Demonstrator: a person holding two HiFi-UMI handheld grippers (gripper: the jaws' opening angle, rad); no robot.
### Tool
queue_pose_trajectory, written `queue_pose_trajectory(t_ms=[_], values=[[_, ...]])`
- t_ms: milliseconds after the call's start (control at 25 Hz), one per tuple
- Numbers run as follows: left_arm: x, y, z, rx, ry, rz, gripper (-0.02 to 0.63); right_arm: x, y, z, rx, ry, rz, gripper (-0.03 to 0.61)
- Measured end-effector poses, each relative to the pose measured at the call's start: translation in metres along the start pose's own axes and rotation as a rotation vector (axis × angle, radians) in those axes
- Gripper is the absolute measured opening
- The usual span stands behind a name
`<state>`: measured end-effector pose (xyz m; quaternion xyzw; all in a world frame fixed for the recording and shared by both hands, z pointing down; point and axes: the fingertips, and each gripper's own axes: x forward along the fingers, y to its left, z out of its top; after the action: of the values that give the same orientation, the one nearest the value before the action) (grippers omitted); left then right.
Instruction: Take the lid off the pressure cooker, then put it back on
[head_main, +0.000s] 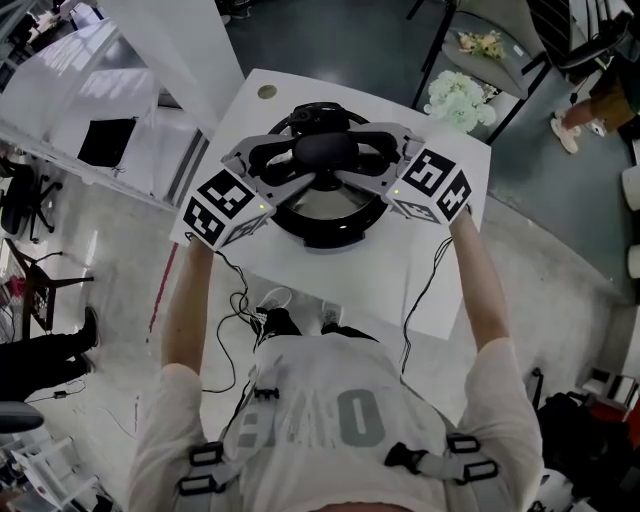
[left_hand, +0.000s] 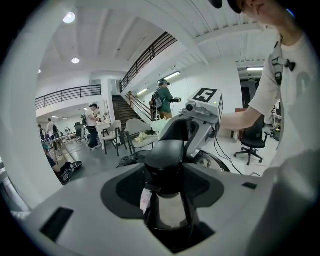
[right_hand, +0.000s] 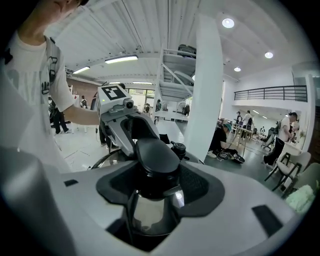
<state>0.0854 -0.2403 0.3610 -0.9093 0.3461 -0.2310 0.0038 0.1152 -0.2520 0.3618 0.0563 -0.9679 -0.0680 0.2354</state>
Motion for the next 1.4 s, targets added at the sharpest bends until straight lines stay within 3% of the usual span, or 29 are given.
queue_pose_trajectory(t_ms=[360, 680, 840, 1000, 1400], values=[[-0.004, 0.005, -0.003, 0.077, 0.042, -0.109, 0.227, 0.002, 0.004, 0.002, 0.034, 0.015, -0.085, 0.25], [-0.003, 0.013, -0.006, 0.104, 0.051, -0.188, 0.21, -0.006, 0.011, 0.0, 0.124, 0.03, -0.214, 0.235], [-0.004, 0.016, -0.008, 0.085, 0.046, -0.277, 0.212, -0.007, 0.016, 0.0, 0.154, 0.058, -0.266, 0.221], [0.0, 0.012, -0.006, 0.131, 0.059, -0.345, 0.212, -0.008, 0.015, 0.0, 0.179, 0.075, -0.293, 0.225], [0.004, 0.008, -0.005, 0.123, 0.042, -0.481, 0.213, -0.007, 0.013, -0.003, 0.202, 0.097, -0.284, 0.236]])
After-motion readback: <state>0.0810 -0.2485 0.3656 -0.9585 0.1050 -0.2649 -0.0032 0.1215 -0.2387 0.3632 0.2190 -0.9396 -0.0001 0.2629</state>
